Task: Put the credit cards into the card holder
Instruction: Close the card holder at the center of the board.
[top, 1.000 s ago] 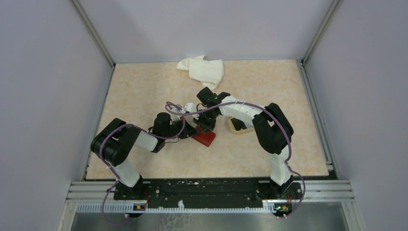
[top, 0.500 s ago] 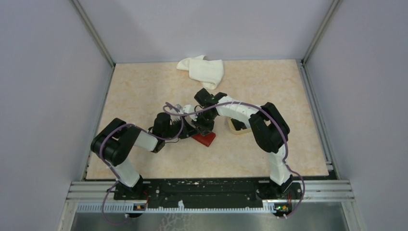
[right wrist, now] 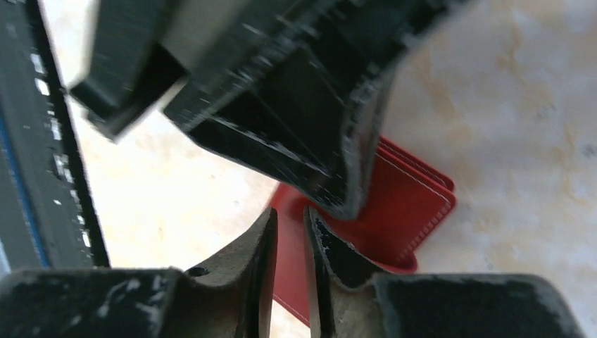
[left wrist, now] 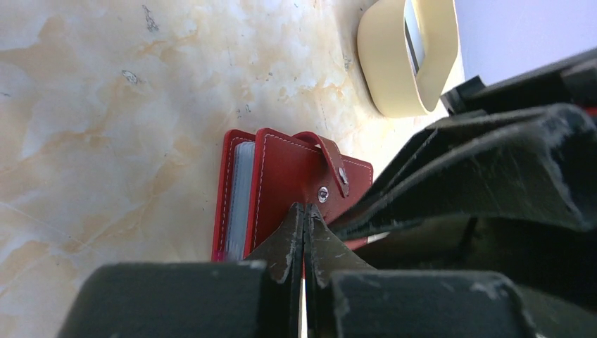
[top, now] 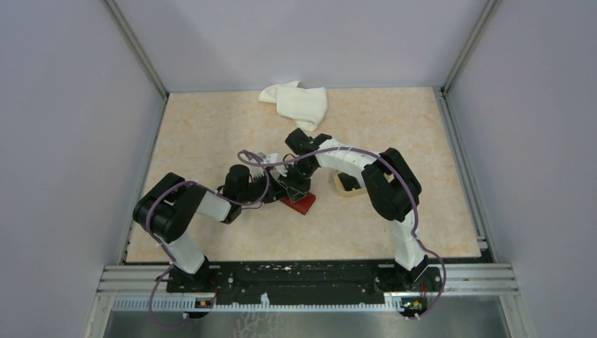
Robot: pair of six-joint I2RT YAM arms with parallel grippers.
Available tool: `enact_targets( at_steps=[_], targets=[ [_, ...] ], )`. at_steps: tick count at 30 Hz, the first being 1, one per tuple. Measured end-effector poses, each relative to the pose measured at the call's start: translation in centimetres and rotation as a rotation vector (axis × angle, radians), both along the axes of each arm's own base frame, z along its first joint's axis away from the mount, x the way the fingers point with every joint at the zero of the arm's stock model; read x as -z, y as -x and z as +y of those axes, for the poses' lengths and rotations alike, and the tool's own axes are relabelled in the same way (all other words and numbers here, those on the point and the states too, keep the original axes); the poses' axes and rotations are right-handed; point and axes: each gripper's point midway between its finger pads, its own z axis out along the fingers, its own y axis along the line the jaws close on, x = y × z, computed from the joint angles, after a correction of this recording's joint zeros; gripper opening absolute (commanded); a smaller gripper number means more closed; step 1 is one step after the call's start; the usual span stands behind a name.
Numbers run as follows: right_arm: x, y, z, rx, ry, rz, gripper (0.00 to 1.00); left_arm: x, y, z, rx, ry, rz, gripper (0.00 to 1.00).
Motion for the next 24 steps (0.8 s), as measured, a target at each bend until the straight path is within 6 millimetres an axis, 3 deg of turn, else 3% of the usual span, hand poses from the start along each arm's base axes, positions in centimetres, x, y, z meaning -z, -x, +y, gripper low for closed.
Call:
enact_targets(
  at_steps=[5,11,14,17,24],
  targets=[
    [-0.9,1.8,1.0,-0.093,-0.098,0.068,0.36,0.0,0.0,0.0,0.006,-0.004,-0.015,0.00],
    [-2.1,3.4,0.8,-0.181,-0.166,0.110,0.41,-0.1,-0.1,-0.1,0.014,-0.009,-0.034,0.00],
    [-3.1,2.8,0.1,-0.194,-0.190,0.082,0.47,-0.1,-0.1,-0.1,0.018,-0.011,-0.041,0.00],
    [-4.4,1.7,-0.9,-0.188,-0.216,-0.020,0.61,0.0,0.0,-0.1,0.017,-0.009,-0.034,0.00],
    [-5.8,-1.3,-2.4,-0.097,-0.193,-0.320,0.63,0.0,0.0,-0.2,0.015,-0.004,-0.025,0.00]
  ],
)
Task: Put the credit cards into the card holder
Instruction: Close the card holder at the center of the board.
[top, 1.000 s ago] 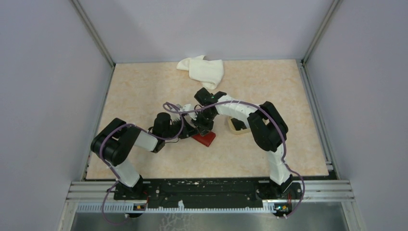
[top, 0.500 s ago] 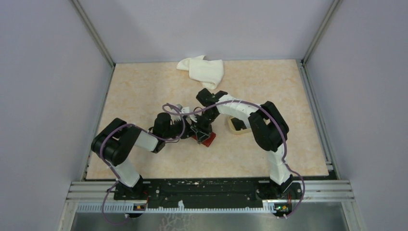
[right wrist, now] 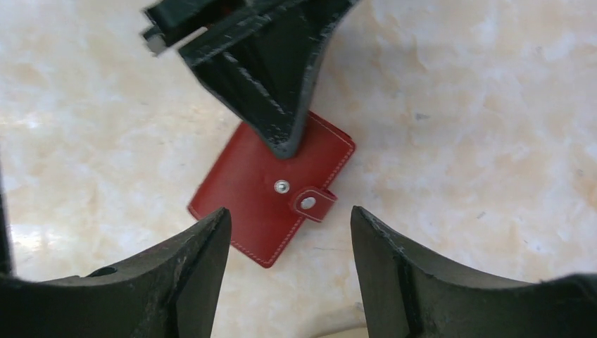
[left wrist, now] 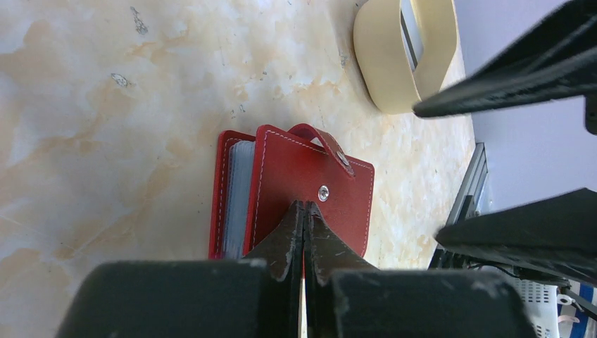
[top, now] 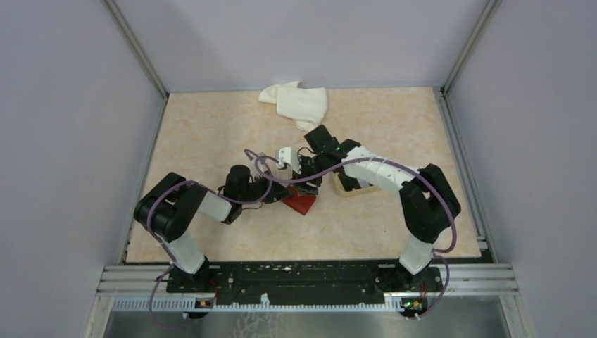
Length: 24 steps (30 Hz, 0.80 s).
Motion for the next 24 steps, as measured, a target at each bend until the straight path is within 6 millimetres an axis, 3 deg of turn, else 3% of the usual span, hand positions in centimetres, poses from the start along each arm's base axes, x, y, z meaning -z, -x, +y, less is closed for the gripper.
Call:
enact_targets(
  at_steps=[8,16,20,24],
  targets=[
    [2.8,-2.0,0.5,0.124,0.098,-0.090,0.60,0.0,0.0,0.0,-0.002,0.002,0.003,0.00],
    [3.2,-2.5,0.4,0.168,0.135,-0.117,0.53,0.0,0.0,0.0,-0.002,0.003,0.005,0.00],
    [4.3,-2.7,0.1,0.185,0.165,-0.106,0.45,0.0,0.0,0.0,-0.003,0.003,0.005,0.00],
    [5.2,-2.7,-0.2,0.196,0.193,-0.097,0.23,0.0,0.0,0.0,-0.003,0.004,0.006,0.00]
  ],
)
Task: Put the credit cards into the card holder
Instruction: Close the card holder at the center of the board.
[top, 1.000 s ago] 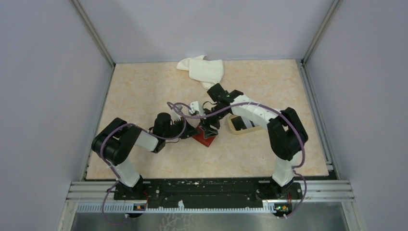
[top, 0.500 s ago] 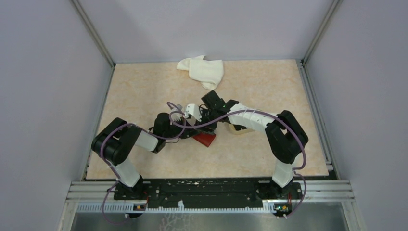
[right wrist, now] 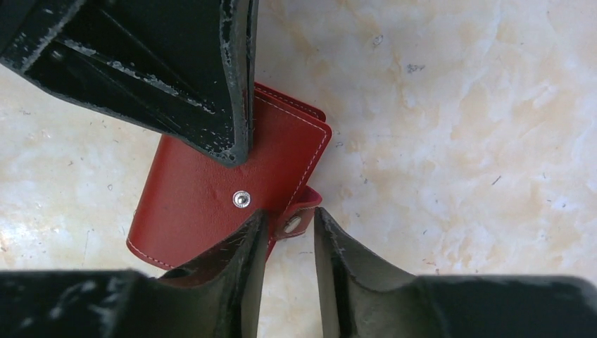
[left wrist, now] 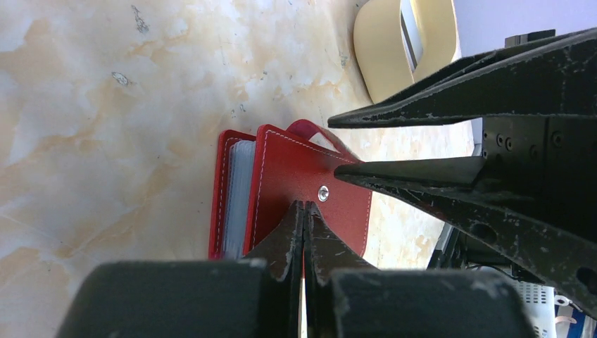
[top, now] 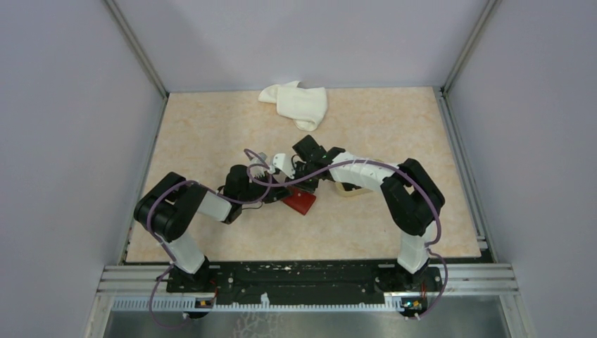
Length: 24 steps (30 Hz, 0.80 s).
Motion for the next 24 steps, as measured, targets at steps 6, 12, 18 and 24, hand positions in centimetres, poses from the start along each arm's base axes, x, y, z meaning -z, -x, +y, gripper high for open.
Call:
enact_targets(
  at_steps=[6,12,18,24],
  targets=[
    [0.0,-0.1,-0.1,0.016,0.002,0.002,0.28,0.0,0.0,0.0,0.000,0.000,0.000,0.00],
    [-0.3,0.1,0.0,0.021,-0.004,0.023,0.33,0.0,0.0,0.0,0.000,0.000,0.000,0.00],
    [-1.3,-0.3,0.3,0.041,-0.035,0.039,0.31,0.0,0.0,0.0,0.000,0.000,-0.001,0.00],
    [-1.3,-0.3,0.3,0.049,-0.038,0.046,0.26,0.0,0.0,0.0,0.000,0.000,0.000,0.00]
  ],
)
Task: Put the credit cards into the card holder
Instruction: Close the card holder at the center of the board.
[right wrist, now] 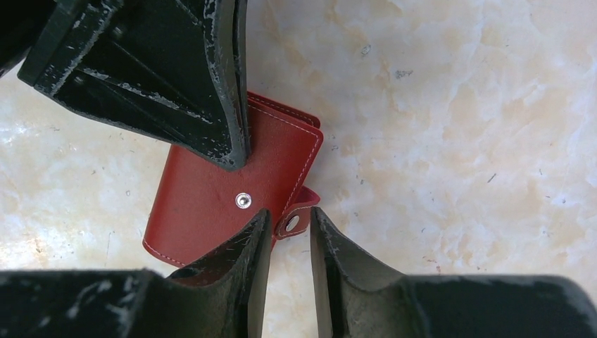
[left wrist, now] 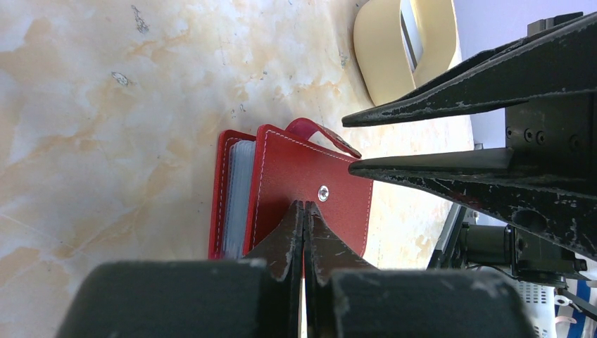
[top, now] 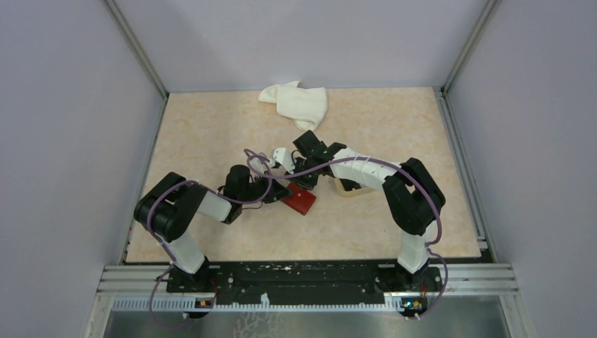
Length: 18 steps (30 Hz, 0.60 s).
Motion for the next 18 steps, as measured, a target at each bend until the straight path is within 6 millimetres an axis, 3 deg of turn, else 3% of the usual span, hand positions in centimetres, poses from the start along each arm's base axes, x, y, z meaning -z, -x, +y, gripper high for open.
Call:
enact_targets(
  at_steps=[9,14,18],
  targets=[
    [0.11,0.18,-0.23,0.001,0.010,0.008,0.17,-0.01,0.00,0.00,0.000,0.000,-0.001,0.00],
    [0.16,0.22,-0.36,0.003,0.016,0.009,0.00,-0.01,0.00,0.00,0.000,0.000,-0.001,0.00],
    [0.01,0.17,-0.34,0.010,0.017,0.011,0.00,0.00,0.00,0.00,0.000,0.000,-0.001,0.00]
  ],
)
